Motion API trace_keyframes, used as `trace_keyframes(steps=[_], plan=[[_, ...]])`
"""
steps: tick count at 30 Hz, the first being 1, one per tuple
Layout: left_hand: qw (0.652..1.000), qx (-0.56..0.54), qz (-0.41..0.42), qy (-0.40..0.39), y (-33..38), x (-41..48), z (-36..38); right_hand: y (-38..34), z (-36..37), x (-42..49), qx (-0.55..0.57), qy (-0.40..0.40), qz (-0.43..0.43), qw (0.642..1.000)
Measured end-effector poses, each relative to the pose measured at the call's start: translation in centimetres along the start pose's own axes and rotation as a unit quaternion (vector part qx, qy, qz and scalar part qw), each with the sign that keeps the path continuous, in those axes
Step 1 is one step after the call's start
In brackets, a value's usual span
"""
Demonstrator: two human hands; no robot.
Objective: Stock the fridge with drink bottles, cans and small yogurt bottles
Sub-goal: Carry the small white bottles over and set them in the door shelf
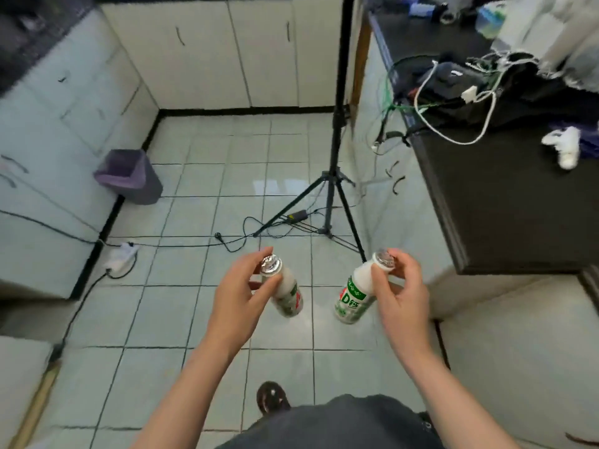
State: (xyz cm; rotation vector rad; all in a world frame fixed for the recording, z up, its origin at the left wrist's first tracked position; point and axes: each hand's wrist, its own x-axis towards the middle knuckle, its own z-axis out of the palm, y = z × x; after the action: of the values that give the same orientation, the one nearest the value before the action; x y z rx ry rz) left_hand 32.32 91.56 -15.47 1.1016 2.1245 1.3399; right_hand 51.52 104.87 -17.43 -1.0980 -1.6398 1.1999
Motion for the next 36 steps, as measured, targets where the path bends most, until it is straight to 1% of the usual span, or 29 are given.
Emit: trace_keyframes(steps=[5,10,15,18,23,26,30,33,36], plan=[[0.99,0.047,-0.044,0.123,-5.3,-1.8,-13.7,-4.8,13.2,-2.0,0.024,-0.128,-0.038,0.991],[0.964,0.028,-0.089,0.247,-9.2,-5.8,-21.6,-7.9,23.7,-3.5,0.005,-0.25,-0.088,0.964],[0.911,-0.02,-0.176,0.371,-13.4,-9.6,-26.7,-10.1,34.8,-5.0,-0.031,-0.402,-0.133,0.905],[0.877,-0.011,-0.221,0.427,-16.1,-10.5,-31.1,-11.7,42.6,-6.1,-0.033,-0.46,-0.159,0.873],[0.824,0.019,-0.261,0.502,-21.1,-10.1,-39.4,-14.9,56.7,-7.9,-0.007,-0.544,-0.19,0.817],[0.807,0.026,-0.281,0.519,-23.3,-9.0,-44.9,-17.8,64.1,-8.5,0.018,-0.58,-0.196,0.79],[0.785,0.039,-0.296,0.542,-25.8,-7.0,-51.4,-21.4,72.4,-8.1,0.044,-0.592,-0.201,0.779],[0.77,0.03,-0.295,0.565,-27.3,-5.5,-55.4,-24.0,77.9,-7.9,0.067,-0.578,-0.209,0.786],[0.773,0.038,-0.285,0.565,-28.2,-4.4,-59.1,-25.8,82.0,-8.3,0.086,-0.549,-0.206,0.806]])
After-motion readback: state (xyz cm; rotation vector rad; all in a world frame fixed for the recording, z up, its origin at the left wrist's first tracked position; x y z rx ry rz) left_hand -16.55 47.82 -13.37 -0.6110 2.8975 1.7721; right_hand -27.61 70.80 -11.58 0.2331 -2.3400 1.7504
